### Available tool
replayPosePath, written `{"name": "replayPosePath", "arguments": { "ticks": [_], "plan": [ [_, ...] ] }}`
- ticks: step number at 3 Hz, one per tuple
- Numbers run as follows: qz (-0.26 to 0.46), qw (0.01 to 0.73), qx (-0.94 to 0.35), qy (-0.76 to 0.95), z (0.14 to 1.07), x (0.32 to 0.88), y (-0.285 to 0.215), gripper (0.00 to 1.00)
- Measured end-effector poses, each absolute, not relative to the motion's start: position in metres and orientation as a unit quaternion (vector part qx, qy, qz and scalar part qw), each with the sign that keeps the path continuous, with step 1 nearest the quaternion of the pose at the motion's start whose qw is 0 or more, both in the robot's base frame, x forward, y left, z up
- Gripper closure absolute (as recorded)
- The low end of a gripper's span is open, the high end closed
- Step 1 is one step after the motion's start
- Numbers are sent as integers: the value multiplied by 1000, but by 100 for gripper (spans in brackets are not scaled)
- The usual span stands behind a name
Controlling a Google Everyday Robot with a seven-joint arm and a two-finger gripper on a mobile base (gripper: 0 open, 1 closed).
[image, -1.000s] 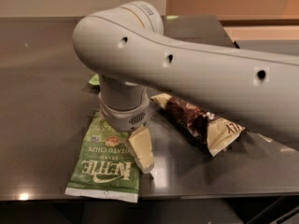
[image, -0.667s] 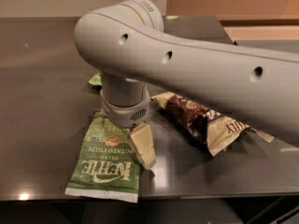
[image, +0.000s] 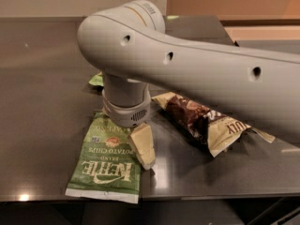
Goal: Pick green jalapeno chip bag
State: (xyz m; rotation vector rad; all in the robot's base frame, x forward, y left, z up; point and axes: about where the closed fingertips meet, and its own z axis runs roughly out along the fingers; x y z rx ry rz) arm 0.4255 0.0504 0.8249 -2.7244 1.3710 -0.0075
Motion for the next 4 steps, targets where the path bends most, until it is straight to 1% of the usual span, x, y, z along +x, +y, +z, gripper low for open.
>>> {"name": "replayPosePath", "arguments": {
  "ticks": [1, 3, 4],
  "plan": [
    [-2, 49, -887, 459, 822, 429, 51, 18],
    [6, 53, -883, 465, 829, 431, 51, 64],
    [10, 57, -879, 474, 838, 433, 43, 88]
  ]
}}
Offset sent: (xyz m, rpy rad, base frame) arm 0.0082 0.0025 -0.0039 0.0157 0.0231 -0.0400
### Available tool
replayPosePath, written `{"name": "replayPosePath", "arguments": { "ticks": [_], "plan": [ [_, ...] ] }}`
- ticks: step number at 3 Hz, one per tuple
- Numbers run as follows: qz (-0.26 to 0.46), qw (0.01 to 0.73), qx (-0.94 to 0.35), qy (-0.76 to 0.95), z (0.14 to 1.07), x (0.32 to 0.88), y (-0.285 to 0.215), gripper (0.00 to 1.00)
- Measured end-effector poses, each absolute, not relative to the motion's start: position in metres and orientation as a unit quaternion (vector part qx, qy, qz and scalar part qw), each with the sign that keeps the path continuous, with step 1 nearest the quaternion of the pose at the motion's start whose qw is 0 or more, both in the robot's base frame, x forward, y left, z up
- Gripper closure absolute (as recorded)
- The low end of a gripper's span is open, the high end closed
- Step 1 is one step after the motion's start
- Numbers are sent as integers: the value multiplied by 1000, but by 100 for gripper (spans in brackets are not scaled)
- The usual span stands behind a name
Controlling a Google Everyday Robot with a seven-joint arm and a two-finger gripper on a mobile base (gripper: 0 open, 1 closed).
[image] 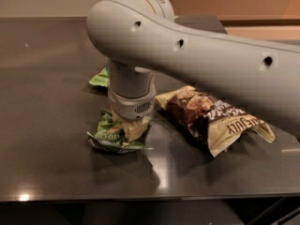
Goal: Pick green jalapeno chip bag
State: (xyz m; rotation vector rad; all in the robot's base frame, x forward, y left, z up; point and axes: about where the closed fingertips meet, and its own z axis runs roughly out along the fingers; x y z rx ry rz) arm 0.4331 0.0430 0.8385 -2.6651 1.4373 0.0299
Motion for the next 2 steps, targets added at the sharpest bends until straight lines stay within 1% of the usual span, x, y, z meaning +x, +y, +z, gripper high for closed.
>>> {"name": "replayPosePath", "arguments": {
  "ticks": [1, 2],
  "plan": [
    [13, 64, -872, 485, 852, 439, 32, 100],
    [29, 77, -864, 497, 879, 441, 20, 100]
  ]
}}
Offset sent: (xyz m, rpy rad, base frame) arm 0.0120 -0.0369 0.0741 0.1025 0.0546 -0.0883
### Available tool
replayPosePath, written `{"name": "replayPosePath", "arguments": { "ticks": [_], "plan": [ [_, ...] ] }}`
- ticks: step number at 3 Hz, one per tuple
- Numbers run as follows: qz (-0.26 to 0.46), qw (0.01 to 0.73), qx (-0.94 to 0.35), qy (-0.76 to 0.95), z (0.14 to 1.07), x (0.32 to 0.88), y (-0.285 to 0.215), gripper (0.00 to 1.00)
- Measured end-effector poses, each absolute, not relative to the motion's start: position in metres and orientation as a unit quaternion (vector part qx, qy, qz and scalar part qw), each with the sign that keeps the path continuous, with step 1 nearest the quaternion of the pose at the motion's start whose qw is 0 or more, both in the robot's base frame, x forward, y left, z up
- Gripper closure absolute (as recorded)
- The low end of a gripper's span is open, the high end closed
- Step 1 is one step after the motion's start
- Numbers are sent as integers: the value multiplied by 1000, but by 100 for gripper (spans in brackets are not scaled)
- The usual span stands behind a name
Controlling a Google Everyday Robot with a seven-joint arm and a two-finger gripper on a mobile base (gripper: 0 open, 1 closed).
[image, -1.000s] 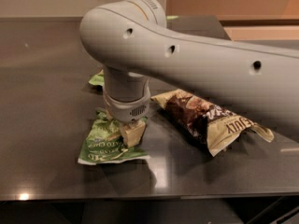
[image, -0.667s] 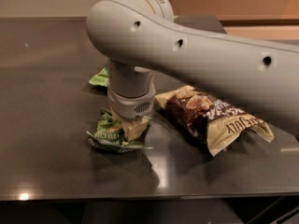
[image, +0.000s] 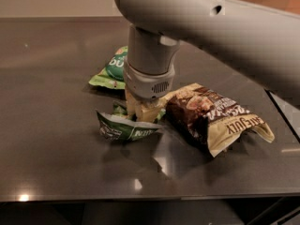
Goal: Pick green jalapeno chip bag
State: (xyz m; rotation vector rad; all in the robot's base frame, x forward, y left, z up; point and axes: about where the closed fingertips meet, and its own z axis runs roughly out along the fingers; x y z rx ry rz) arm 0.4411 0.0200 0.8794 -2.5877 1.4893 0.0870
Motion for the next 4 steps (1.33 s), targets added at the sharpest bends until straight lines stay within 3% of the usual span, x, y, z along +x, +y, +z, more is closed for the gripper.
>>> {"name": "replayPosePath", "arguments": {
  "ticks": [3, 4],
  "plan": [
    [110, 182, -856, 470, 1016, 429, 48, 100],
    [103, 205, -853, 468, 1027, 432, 54, 100]
  ]
}}
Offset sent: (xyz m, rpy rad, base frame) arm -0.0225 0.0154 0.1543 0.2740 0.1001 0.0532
